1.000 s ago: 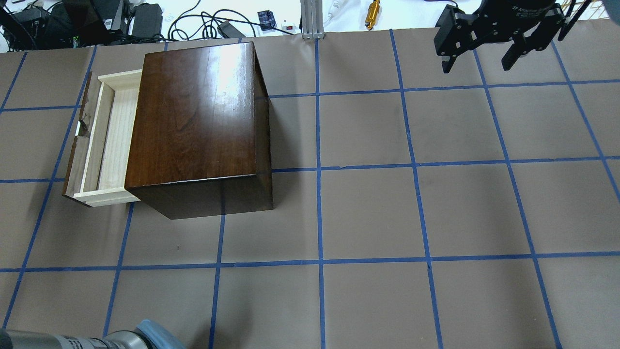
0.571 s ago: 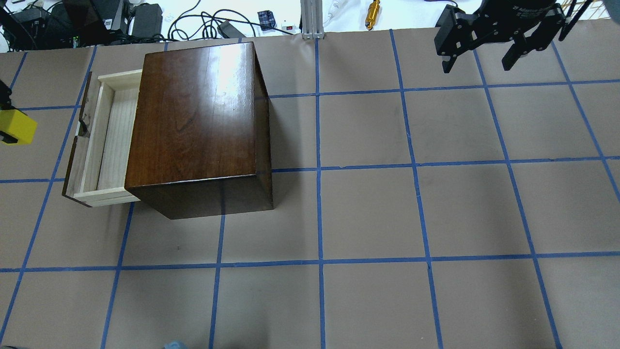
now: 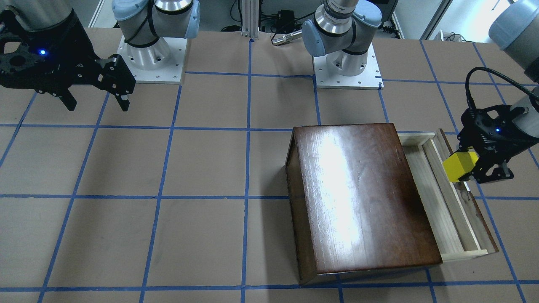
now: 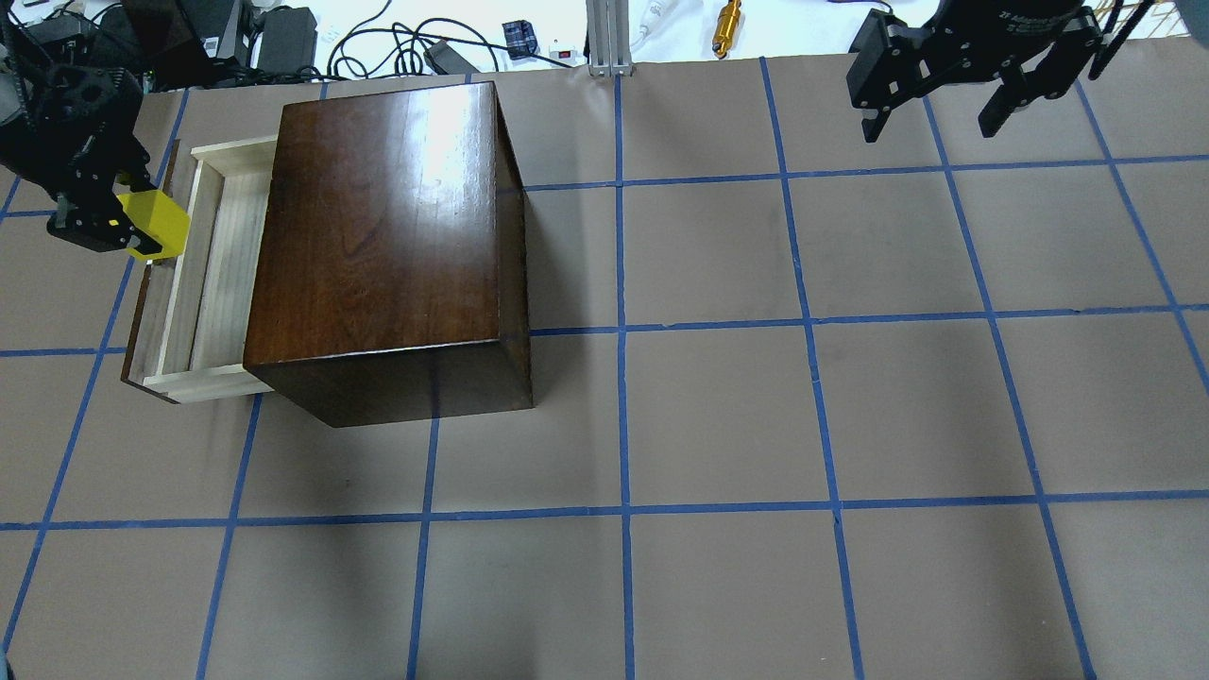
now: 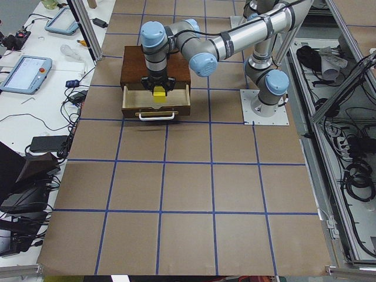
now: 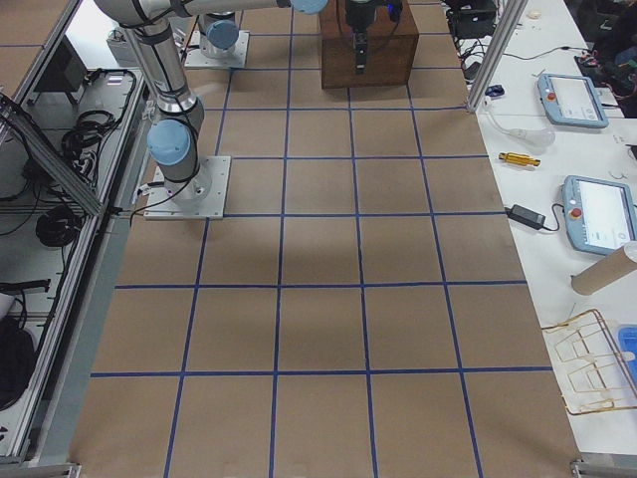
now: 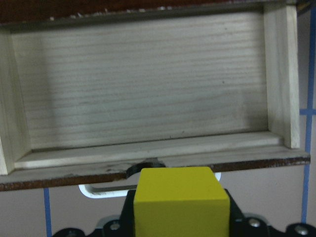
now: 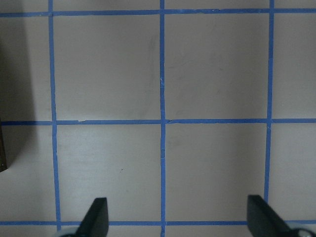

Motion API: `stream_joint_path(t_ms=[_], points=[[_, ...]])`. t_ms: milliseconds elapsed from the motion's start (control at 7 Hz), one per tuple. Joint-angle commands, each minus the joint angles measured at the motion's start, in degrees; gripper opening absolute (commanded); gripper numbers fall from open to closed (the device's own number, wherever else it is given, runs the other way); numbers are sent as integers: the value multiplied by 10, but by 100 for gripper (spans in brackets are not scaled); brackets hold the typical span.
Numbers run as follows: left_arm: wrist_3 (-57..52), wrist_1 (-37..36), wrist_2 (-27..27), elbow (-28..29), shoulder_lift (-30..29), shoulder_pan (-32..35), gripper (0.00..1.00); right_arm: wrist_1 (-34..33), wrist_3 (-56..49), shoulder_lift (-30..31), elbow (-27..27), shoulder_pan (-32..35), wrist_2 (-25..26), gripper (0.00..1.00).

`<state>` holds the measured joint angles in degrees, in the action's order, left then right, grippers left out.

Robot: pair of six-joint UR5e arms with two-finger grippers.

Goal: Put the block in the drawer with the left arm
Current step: 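Lower the cube into the drawer and open the left gripper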

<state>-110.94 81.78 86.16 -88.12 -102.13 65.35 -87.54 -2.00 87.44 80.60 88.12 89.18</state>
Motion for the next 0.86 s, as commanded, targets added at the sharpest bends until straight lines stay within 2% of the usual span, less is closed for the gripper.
stream_joint_path(t_ms=[0,714], points=[[6,-13,-5,-2,-17,3,0,0,0,-1,0,-1,0,100],[8,-52,-21,-20,-49,6,0,0,0,-1,0,0,0,100]])
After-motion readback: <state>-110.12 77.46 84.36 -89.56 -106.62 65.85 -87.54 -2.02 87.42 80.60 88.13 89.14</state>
